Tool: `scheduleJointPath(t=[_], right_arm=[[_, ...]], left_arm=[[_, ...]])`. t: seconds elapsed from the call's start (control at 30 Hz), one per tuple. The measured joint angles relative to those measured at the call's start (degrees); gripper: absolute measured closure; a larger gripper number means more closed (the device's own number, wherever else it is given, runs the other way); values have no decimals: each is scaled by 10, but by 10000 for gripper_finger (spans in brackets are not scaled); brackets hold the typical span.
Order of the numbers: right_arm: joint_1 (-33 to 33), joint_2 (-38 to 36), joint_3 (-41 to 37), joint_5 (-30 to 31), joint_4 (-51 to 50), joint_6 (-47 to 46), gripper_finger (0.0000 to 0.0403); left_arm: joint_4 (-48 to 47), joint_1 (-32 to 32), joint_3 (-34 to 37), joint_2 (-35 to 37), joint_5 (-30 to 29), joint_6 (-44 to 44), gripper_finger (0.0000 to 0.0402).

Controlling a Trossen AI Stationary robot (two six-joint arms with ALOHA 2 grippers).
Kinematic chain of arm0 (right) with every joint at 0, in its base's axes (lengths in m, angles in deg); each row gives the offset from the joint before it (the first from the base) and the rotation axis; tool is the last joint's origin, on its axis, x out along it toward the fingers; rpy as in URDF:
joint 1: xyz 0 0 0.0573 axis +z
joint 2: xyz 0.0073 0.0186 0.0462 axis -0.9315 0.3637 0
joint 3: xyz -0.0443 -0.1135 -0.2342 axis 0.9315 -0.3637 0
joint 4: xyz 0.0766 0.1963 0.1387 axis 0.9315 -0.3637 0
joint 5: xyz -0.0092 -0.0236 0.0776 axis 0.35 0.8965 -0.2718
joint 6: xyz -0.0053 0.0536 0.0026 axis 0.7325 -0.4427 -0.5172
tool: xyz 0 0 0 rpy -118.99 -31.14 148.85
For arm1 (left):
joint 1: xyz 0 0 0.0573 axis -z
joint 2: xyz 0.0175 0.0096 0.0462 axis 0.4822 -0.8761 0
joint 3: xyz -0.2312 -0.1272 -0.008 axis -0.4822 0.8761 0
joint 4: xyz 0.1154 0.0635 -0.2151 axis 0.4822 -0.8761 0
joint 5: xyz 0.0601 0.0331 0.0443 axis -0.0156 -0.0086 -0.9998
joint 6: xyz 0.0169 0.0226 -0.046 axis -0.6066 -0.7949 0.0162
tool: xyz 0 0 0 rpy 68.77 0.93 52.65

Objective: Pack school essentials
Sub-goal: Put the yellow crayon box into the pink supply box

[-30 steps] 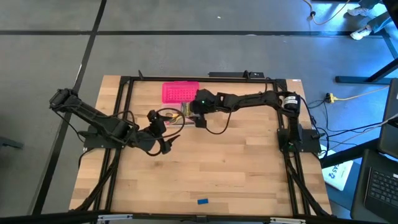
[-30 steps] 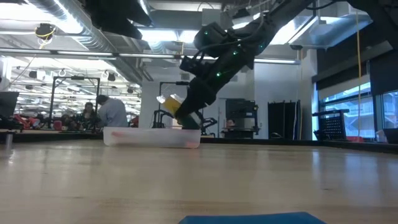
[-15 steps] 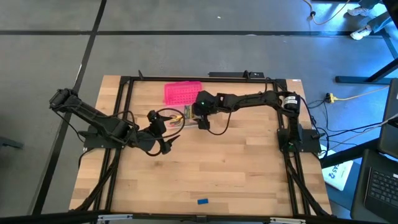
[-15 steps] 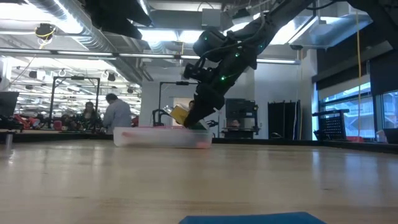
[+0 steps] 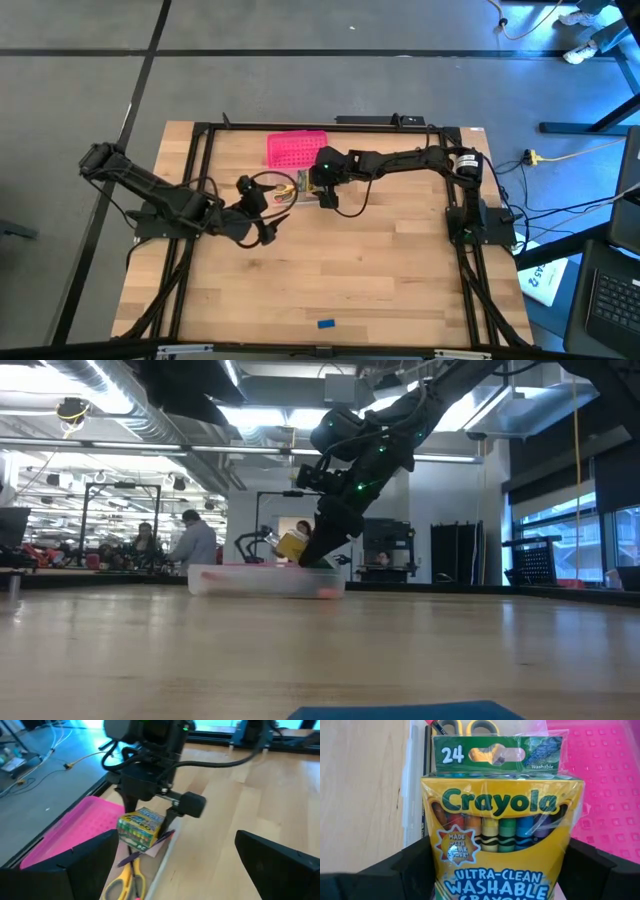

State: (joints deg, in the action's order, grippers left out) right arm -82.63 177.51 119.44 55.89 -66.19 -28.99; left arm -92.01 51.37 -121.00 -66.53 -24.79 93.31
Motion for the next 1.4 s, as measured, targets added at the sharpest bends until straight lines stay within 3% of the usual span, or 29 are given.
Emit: scheduleJointPath(t=[0.33, 1.4], right_arm=[[0, 0, 0, 0, 0, 0, 73], [0, 0, 0, 0, -9, 14, 61]], left_arm=[[-12, -34, 0, 0, -2, 1, 5], [-11, -34, 0, 0, 3, 0, 5]])
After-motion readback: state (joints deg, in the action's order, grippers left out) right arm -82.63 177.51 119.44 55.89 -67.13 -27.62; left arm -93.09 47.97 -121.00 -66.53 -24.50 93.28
